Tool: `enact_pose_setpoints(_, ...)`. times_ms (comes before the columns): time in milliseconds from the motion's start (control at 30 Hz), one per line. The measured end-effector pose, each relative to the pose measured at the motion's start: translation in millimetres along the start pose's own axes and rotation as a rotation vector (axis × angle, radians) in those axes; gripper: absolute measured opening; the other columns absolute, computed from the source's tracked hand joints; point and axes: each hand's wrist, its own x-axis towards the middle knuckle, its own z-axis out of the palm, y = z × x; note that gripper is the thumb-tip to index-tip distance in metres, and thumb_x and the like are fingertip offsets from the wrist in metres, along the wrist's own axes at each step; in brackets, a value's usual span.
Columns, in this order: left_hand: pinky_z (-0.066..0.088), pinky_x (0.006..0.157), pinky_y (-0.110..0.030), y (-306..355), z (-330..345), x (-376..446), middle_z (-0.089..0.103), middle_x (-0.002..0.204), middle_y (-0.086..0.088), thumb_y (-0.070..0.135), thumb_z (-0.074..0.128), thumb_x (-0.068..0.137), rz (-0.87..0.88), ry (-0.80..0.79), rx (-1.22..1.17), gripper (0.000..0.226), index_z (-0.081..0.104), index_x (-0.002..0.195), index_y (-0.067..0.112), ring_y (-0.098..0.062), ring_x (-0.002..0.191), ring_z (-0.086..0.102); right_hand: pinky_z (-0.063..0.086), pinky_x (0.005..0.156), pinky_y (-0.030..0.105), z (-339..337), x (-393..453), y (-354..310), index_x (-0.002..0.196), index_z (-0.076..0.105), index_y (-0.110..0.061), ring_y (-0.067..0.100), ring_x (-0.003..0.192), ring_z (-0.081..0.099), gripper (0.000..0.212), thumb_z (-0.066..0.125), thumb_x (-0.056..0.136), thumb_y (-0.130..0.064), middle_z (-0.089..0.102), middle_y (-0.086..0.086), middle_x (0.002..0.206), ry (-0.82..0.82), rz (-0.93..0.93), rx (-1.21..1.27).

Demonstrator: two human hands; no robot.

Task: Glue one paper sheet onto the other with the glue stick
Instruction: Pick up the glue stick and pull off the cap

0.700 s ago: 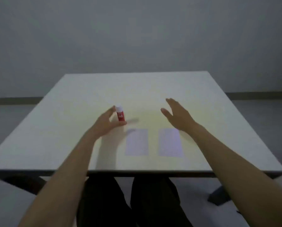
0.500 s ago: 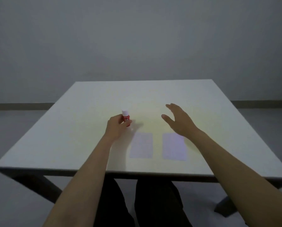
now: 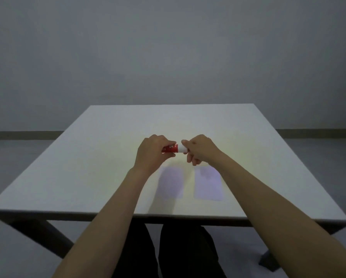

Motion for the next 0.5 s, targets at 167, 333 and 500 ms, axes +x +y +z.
enact_pose_setpoints(167,0.032,0.066,-0.026,6,-4,2,0.07,0.091,0.001,0.033,0.069,0.079,-0.012,0.019,-0.012,0.025,0.07,0.104,0.028,-0.022,0.085,0.058,0.053,0.055,0.027,-3,2,3,0.105,0.051,-0.011,0.02,0.065,0.06,0.035,0.072,0.079,-0.018,0.057,0.01,0.093,-0.06,-0.1,0.159)
enact_pose_setpoints(333,0.03,0.064,-0.026,11,-5,6,0.07,0.089,0.002,0.033,0.07,0.078,-0.008,0.047,-0.002,0.025,0.07,0.102,0.027,-0.02,0.083,0.057,0.044,0.044,0.025,-2,6,-7,0.076,0.061,-0.005,0.016,0.036,0.053,0.044,0.051,0.089,-0.046,0.06,0.009,0.059,-0.006,0.038,0.136)
enact_pose_setpoints(500,0.03,0.052,-0.024,5,-8,5,0.063,0.079,0.006,0.042,0.069,0.075,-0.132,-0.033,-0.066,0.022,0.071,0.095,0.033,-0.016,0.072,0.055,0.05,0.064,0.032,-4,7,-3,0.09,0.061,-0.009,0.018,0.06,0.06,0.011,0.065,0.083,-0.016,0.064,0.006,0.079,0.086,-0.202,0.031)
